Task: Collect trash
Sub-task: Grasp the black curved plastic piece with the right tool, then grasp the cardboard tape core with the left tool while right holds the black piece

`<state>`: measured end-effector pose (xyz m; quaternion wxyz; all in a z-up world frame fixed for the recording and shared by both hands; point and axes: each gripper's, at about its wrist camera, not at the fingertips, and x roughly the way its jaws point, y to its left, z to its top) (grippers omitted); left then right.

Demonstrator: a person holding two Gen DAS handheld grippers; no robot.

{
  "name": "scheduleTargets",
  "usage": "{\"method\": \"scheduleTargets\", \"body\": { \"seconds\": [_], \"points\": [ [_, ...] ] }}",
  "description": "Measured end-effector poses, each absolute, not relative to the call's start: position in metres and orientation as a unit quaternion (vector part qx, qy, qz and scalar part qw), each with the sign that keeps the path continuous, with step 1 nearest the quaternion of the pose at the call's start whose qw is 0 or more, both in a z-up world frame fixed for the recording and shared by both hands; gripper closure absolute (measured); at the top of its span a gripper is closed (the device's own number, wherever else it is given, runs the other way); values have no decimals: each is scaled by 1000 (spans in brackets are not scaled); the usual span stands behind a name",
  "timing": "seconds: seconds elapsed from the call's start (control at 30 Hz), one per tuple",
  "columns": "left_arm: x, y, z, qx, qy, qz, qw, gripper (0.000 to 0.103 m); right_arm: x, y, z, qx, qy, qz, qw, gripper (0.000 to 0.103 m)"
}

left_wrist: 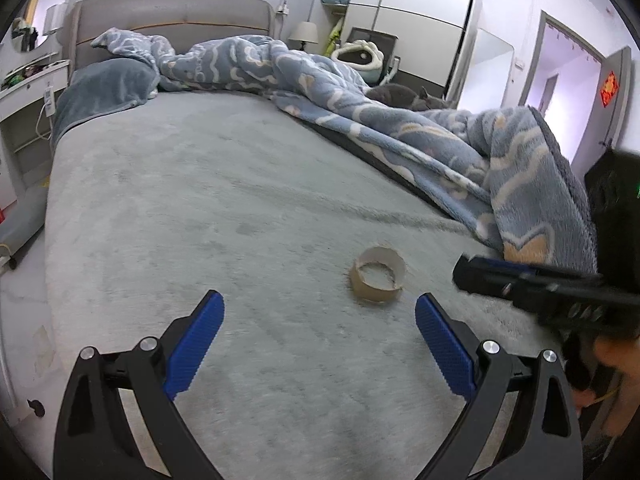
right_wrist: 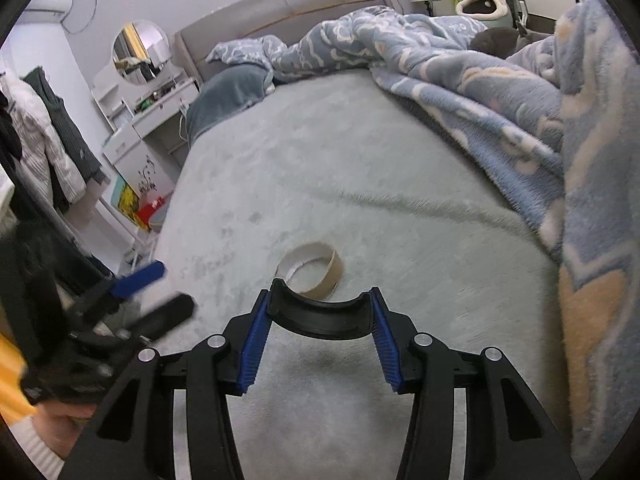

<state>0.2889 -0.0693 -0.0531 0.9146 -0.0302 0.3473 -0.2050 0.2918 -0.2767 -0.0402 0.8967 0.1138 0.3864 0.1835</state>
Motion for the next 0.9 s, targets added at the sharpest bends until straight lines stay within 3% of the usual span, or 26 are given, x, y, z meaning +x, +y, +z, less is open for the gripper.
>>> {"method": "scheduleTargets", "body": {
  "seconds": [0.33, 0.67, 0.9],
  "points": [
    [300, -109, -64, -17, 355, -235, 904, 7, 281, -306, -23, 140, 365, 191, 900, 54],
    [313, -141, -76, 5, 376, -228, 898, 17, 274, -321, -21, 141, 356, 192, 904, 54],
    [325, -150, -82, 13, 389, -217, 895, 18, 270, -323, -19, 140, 354, 199, 903, 54]
  ]
}}
